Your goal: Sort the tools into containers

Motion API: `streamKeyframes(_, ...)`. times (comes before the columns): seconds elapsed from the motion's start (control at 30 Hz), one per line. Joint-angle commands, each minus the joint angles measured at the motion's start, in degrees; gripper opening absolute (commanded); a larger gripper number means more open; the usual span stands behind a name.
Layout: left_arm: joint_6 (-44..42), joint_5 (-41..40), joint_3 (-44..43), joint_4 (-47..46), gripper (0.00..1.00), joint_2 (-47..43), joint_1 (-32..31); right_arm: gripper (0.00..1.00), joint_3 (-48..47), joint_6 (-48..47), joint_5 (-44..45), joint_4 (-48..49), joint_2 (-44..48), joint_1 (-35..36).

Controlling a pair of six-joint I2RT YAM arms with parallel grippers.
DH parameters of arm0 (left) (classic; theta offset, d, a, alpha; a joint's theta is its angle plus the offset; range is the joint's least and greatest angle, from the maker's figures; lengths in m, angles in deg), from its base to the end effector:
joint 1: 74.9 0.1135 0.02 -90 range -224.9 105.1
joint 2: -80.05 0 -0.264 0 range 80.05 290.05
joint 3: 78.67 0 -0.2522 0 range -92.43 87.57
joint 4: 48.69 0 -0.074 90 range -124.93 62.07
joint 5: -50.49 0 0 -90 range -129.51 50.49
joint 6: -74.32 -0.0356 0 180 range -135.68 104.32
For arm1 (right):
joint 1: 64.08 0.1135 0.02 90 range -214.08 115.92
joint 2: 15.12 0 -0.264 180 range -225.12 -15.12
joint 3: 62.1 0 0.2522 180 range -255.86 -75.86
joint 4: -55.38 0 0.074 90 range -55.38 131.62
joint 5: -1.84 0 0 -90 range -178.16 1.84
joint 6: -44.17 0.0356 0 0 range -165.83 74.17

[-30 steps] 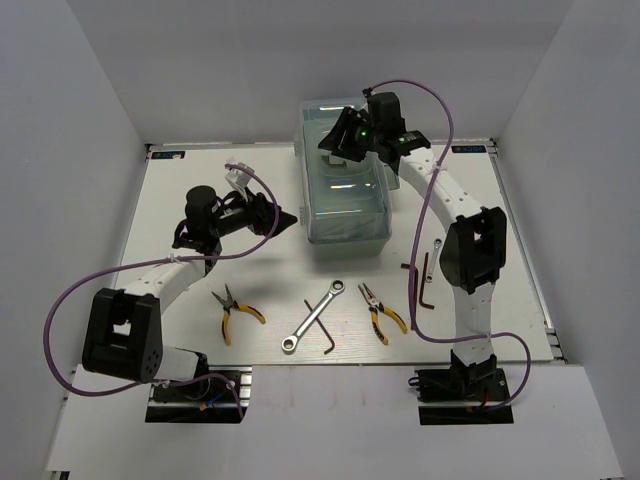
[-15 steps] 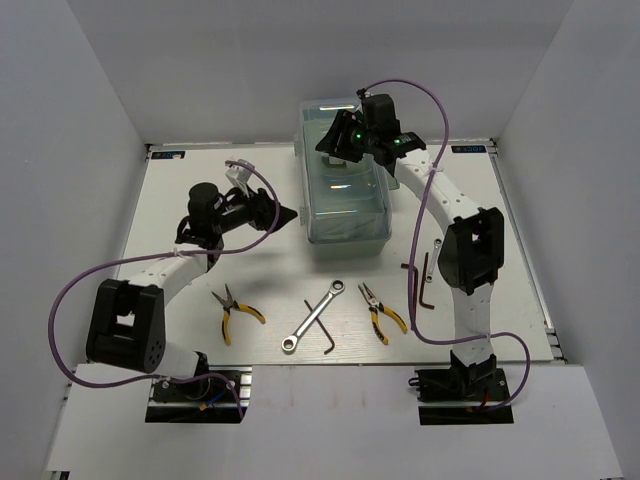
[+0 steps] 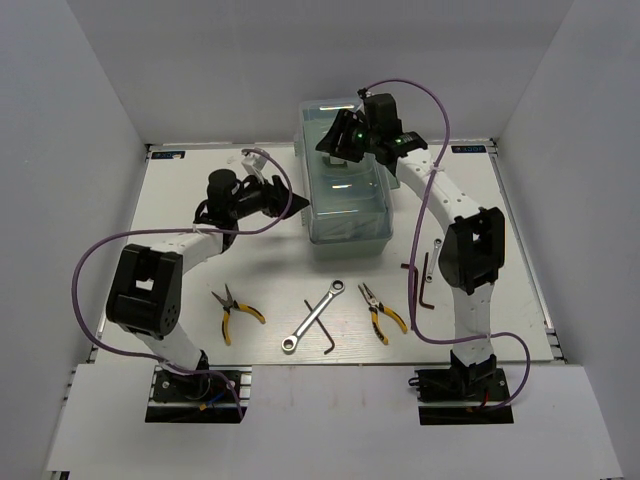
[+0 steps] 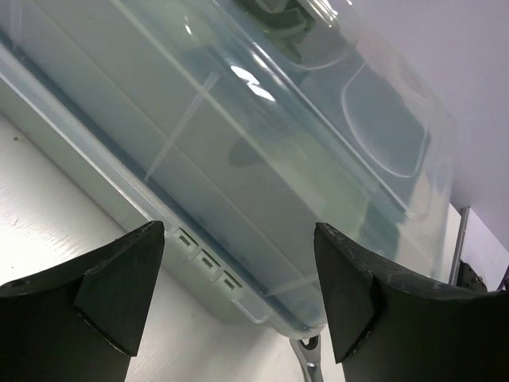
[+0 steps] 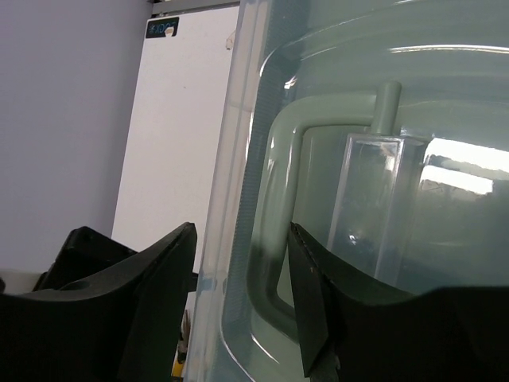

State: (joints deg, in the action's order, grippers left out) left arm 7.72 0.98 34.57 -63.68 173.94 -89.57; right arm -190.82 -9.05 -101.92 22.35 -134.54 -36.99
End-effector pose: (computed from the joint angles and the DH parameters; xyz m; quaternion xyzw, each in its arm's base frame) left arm 0.3435 -0.1138 0.2406 0.1613 0.7443 -0.4467 0.4695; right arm 0.4395 0.2343 0.3405 0.0050 0.8339 0.3722 0.4075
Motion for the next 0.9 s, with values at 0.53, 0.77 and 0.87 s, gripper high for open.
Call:
streamKeyframes(0.53,-2.3,-8.5,-3.3,4.9,0.84,-2.4,-3.6,0.55,0.9,4.3,-9.4,3.2,3.9,0.0)
streamKeyframes(0.77,-2.8,-16.0,-2.6,8.8,0.86,-8.0,-2.6,0.55,0.9,5.3,-10.5,3.9,4.5,0.0)
streamKeyframes(0.87,-2.8,-18.2,-2.6,10.1,0.86,-10.5,-2.5,0.55,0.7,5.9,-10.8,3.8,4.4,-0.1)
